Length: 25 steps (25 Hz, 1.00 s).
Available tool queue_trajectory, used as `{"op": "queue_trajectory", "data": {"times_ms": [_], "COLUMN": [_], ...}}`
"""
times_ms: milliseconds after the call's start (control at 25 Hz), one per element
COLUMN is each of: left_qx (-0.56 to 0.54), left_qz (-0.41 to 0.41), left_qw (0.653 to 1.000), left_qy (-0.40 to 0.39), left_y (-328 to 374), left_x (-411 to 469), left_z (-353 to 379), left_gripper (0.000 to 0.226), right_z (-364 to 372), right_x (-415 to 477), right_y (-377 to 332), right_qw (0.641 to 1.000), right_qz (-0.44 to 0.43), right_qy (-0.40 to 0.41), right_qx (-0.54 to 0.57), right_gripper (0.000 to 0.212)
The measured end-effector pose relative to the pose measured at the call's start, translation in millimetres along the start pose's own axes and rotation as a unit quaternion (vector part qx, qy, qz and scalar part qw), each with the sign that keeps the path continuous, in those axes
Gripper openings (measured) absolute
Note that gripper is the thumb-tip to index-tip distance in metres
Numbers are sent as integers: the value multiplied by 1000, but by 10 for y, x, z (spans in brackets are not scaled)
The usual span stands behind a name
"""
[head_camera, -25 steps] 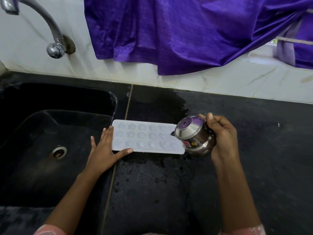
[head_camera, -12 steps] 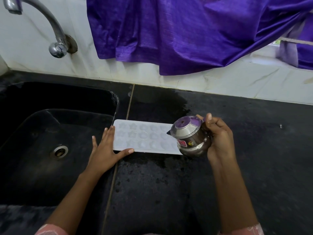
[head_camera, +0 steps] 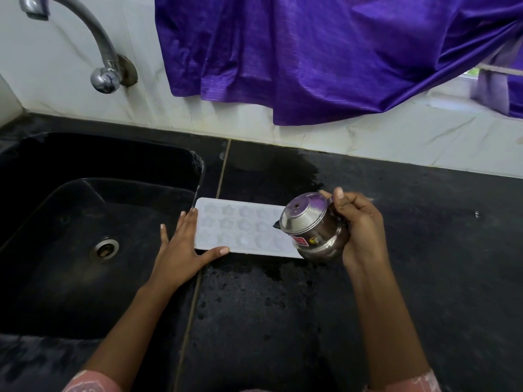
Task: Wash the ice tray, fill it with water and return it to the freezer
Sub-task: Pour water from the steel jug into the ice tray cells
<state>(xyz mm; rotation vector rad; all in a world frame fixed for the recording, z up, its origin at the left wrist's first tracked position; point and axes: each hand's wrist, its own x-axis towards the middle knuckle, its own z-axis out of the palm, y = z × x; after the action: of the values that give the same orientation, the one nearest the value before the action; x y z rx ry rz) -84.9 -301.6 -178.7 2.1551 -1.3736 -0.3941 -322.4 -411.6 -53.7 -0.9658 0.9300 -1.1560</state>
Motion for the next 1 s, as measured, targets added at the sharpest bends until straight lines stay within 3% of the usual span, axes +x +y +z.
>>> {"op": "queue_trajectory", "data": {"times_ms": [560, 1000], "left_qx": [-39, -45], "left_qz": [-1, -4], "left_qw": [999, 999], "left_qy": [-6, -9], "left_y": [9, 11], "left_x": [-8, -26], "left_z": [-3, -8], "left_gripper": [121, 120], "right_z": [32, 56], "right_x": [-10, 14], "right_y": [-48, 32], "right_qw": [1000, 998], "right_qz": [-14, 27], "right_qy": [-2, 5], "right_qx": [-25, 52], "right_gripper": [18, 15]}}
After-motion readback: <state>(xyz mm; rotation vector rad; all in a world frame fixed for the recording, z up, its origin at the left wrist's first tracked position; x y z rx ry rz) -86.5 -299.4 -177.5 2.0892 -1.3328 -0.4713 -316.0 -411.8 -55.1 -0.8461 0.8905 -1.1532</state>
